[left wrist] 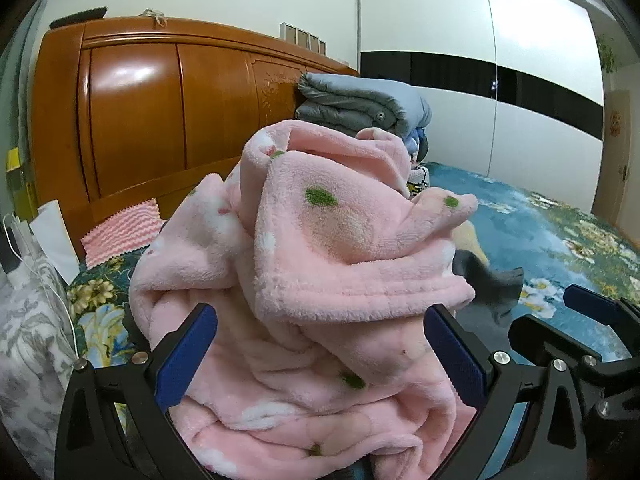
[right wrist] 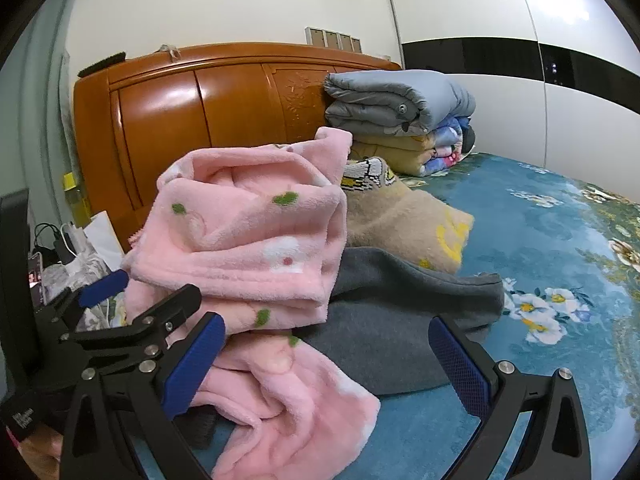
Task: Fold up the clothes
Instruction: 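Approach the crumpled pink fleece garment with both grippers open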
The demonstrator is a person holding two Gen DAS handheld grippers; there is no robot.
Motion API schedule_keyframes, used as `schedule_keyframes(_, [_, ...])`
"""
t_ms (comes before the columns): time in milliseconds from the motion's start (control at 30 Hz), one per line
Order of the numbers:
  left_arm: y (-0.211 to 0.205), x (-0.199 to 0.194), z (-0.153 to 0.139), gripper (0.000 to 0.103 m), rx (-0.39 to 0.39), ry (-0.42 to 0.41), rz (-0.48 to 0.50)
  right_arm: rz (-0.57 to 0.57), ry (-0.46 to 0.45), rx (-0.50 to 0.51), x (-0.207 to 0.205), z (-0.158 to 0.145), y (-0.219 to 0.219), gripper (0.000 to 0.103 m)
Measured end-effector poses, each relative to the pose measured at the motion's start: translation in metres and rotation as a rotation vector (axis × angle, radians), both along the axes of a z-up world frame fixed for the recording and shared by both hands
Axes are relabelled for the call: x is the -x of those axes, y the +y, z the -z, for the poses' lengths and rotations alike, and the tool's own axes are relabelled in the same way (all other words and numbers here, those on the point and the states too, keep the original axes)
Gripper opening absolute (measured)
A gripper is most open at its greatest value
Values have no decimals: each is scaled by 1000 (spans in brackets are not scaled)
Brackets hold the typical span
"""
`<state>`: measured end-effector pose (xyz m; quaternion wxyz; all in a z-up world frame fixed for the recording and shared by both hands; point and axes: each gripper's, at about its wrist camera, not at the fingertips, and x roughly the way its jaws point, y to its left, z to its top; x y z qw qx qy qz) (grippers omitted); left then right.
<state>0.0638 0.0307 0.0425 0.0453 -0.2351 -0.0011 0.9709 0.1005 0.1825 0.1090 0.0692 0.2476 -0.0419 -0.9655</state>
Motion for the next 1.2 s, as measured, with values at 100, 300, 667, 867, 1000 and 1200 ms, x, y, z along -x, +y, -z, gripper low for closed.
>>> schedule_keyframes(100, [-6,0,-7,103,-2,17,-1,-10,0,2,1,-3,-2,103])
schedule_keyframes(300, [-17,0,-9,103,-30,44,5,-37,-33,-15,8,-11,-12,103])
schedule_keyframes(667, [-24,-1,-6,103,-91,38,-4,-42,-56,-55,14,-23,-29,103])
schedule_keyframes(867, [-29,2,-7,103,-133,28,2,-32,-59,-70,18,-30,-32,103])
schedule_keyframes(1000, [-31,4,-11,103,-163,21,1,-25,-68,-41,21,-32,-29,103])
schedule_keyframes(1200, [-26,9,-13,103,-184,12,7,-13,-73,-31,22,-36,-25,103])
